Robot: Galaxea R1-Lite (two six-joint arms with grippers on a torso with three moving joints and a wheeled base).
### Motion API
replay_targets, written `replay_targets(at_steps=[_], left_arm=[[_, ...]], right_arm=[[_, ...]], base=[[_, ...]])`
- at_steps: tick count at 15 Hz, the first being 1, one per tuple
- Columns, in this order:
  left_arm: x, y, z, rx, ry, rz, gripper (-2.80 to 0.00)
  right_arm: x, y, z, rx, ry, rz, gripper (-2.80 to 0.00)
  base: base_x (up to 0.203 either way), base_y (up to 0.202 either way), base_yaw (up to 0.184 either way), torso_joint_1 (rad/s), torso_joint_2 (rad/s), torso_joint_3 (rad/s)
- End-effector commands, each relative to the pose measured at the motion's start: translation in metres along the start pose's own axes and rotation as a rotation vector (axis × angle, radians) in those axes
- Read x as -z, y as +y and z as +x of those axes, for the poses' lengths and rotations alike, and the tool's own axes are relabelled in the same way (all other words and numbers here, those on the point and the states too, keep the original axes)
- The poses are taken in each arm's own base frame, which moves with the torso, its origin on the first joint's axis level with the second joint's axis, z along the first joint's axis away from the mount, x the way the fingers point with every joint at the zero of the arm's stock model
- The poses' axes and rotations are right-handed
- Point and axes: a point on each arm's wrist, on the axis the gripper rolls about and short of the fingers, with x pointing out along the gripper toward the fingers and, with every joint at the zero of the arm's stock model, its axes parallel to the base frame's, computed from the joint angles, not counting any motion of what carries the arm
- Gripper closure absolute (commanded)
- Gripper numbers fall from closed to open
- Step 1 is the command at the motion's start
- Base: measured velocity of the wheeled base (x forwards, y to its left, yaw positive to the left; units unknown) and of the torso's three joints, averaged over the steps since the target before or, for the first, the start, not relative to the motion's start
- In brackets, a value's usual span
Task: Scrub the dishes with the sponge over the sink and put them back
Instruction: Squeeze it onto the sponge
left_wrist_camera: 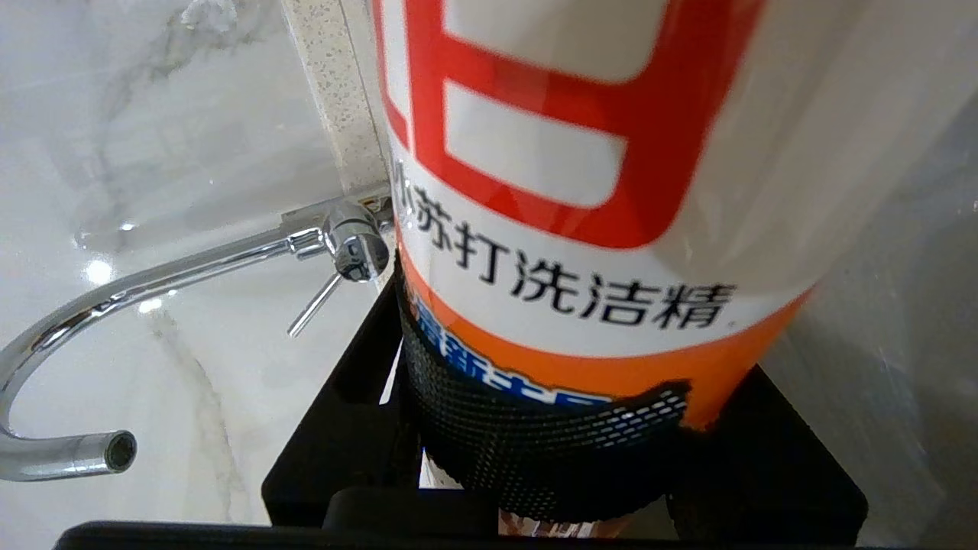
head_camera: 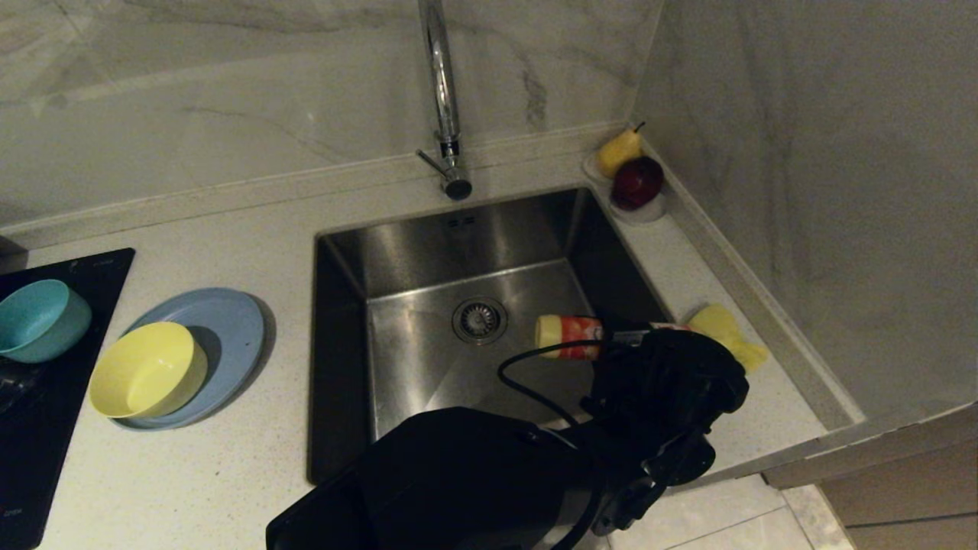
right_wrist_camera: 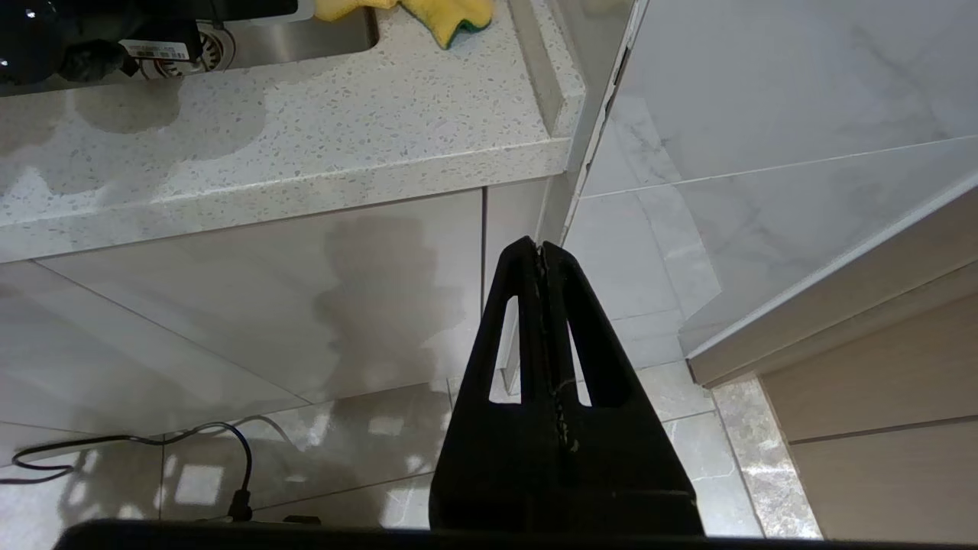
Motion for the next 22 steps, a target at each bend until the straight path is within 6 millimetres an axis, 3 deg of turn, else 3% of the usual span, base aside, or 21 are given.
replay_targets(at_steps=[1, 7, 19, 22], left_arm=[[0.000, -0.002, 0.000, -0.001, 0.007, 0.004, 0.00], [0.003, 0.009, 0.004, -0.023, 0.026, -0.056, 0.00], [0.006, 0.005, 0.007, -0.017, 0.109, -0.042, 0.00], [0.008, 0.017, 0.006, -0.046, 0.107, -0.123, 0.00]], right_arm=[[0.000, 0.000, 0.000, 0.000, -0.003, -0.001, 0.00], [0.000, 0.000, 0.000, 0.000, -0.002, -0.001, 0.00], [0.000, 0.000, 0.000, -0.002, -0.002, -0.001, 0.00], [0.000, 0.000, 0.000, 0.000, 0.000, -0.002, 0.00]], base=[[0.000, 0.000, 0.000, 0.000, 0.00, 0.000], [0.000, 0.000, 0.000, 0.000, 0.00, 0.000], [0.000, 0.000, 0.000, 0.000, 0.00, 0.000], [0.000, 0.000, 0.000, 0.000, 0.00, 0.000]])
